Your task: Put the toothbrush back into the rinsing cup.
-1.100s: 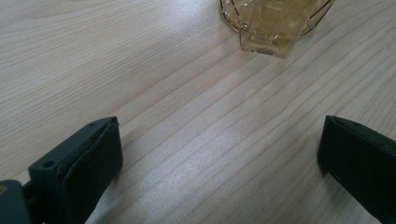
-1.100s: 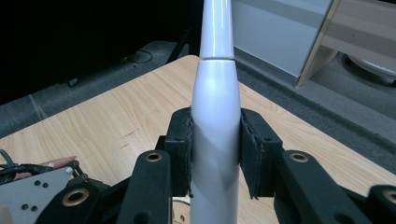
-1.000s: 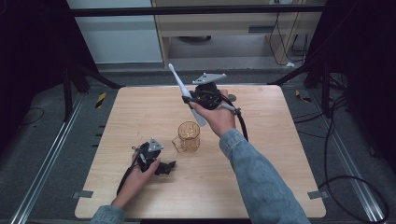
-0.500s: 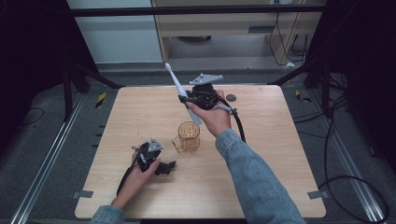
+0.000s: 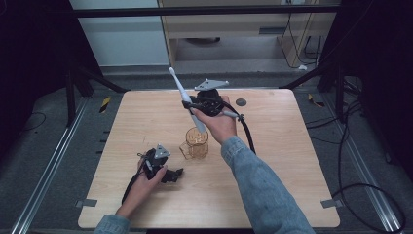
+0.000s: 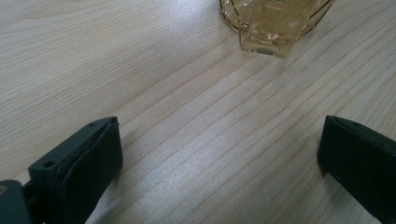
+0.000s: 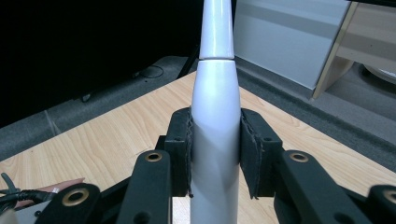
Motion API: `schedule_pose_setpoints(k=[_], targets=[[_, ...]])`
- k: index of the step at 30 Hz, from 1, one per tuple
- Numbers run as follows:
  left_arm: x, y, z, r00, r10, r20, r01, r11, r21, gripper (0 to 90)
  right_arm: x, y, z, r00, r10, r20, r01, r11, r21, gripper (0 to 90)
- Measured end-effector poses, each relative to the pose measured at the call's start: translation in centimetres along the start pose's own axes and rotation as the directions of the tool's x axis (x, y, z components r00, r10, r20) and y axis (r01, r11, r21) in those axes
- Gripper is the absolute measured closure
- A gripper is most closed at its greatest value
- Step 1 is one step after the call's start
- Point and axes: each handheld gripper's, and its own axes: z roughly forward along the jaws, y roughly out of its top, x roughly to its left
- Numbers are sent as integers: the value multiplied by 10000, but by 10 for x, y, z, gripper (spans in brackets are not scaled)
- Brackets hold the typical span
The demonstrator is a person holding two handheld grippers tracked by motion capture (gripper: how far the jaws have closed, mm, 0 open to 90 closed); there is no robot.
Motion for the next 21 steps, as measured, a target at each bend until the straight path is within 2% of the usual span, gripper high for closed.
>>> schedule_pose_setpoints(k=[6,13,21], targets=[[0,0,0,10000,0,-1,0,10000,1,0,6,-5,4,9999,55,-120,-56,9999,-107,667],[0,0,0,10000,2,-2,-2,10000,4,0,11,-15,4,9998,1,-178,0,10000,85,667],[0,0,0,10000,-7,6,7,10000,8,0,10,-27,8,9997,156,-204,-152,9997,214,667]])
